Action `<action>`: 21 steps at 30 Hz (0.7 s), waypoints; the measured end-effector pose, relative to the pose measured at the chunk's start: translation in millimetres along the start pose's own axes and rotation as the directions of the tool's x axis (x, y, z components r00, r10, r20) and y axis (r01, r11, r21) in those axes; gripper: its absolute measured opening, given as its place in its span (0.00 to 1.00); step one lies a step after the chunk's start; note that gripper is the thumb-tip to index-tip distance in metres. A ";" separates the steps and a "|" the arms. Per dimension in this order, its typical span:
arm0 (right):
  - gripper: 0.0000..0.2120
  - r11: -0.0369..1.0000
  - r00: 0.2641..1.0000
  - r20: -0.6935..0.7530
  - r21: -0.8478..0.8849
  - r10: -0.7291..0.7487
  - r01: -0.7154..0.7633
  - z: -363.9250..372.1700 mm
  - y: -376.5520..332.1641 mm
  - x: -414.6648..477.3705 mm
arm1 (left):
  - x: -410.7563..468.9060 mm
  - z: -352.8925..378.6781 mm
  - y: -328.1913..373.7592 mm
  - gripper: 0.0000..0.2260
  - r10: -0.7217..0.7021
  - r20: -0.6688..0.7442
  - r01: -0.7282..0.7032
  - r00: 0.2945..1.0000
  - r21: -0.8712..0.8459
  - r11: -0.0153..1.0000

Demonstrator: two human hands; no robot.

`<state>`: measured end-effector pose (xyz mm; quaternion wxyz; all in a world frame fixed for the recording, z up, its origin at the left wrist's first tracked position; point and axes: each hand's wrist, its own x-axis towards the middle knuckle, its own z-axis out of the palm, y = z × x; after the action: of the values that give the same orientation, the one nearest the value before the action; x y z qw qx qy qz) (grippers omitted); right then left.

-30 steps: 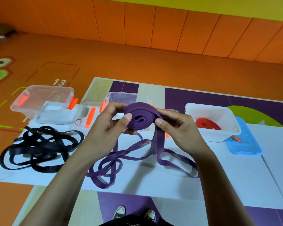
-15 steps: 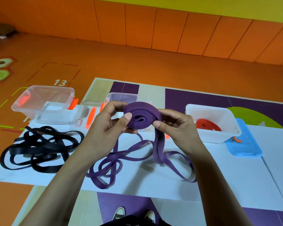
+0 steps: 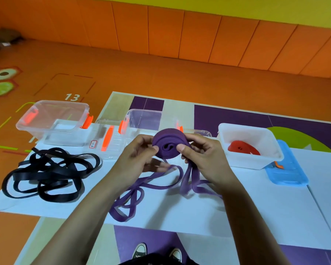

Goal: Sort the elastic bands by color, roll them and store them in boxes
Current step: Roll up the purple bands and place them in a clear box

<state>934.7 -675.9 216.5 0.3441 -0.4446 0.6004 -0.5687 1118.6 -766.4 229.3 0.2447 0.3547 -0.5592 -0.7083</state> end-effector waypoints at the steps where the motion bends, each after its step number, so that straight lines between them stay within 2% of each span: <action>1: 0.13 1.000 1.000 0.020 -0.031 -0.001 0.001 -4.0 -1.6 0.1 | -0.5 -5.8 3.7 0.07 0.020 -0.006 -0.018 1.000 0.210 0.978; 2: 0.14 0.998 0.999 0.049 -0.068 -0.005 0.008 -6.8 -4.4 0.4 | -1.2 -11.2 8.0 0.08 0.070 0.003 -0.066 0.998 0.391 0.918; 3: 0.14 0.994 0.997 0.082 -0.108 -0.012 0.021 -7.9 -7.1 0.8 | -2.3 -14.5 13.0 0.09 0.130 0.041 -0.133 0.991 0.500 0.856; 6: 0.14 0.984 0.988 0.148 -0.162 -0.044 0.068 -4.5 -13.3 1.9 | -5.1 -16.5 26.5 0.09 0.217 0.192 -0.289 0.957 0.567 0.771; 8: 0.13 0.983 0.990 0.129 -0.165 -0.064 0.085 -1.8 -16.8 2.2 | -5.0 -17.8 31.3 0.07 0.260 0.217 -0.338 0.941 0.566 0.752; 13: 0.09 0.998 0.994 0.092 -0.003 -0.057 0.057 -4.0 -18.6 7.5 | -6.5 -13.8 26.0 0.08 0.355 0.135 -0.379 0.925 0.381 0.844; 16: 0.07 0.998 0.997 0.071 0.048 -0.041 0.037 0.5 -9.7 5.6 | -3.2 -9.1 18.5 0.08 0.396 0.004 -0.386 0.918 0.238 0.891; 18: 0.05 0.997 1.000 0.016 0.075 0.009 -0.011 8.8 -1.5 1.5 | -0.1 -6.5 15.7 0.07 0.381 -0.095 -0.372 0.920 0.101 0.923; 20: 0.04 0.992 0.998 -0.042 0.118 0.050 -0.044 15.0 4.7 -1.2 | 1.5 0.3 12.5 0.04 0.313 -0.115 -0.319 0.943 -0.039 0.947; 21: 0.07 0.992 0.997 -0.062 0.124 0.048 -0.040 16.2 6.8 -1.4 | 1.8 4.0 10.2 0.04 0.263 -0.112 -0.275 0.958 -0.111 0.955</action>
<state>949.1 -681.1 207.7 0.3636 -0.3907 0.5849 -0.6107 1113.8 -767.9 239.2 0.3872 0.2926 -0.5445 -0.6841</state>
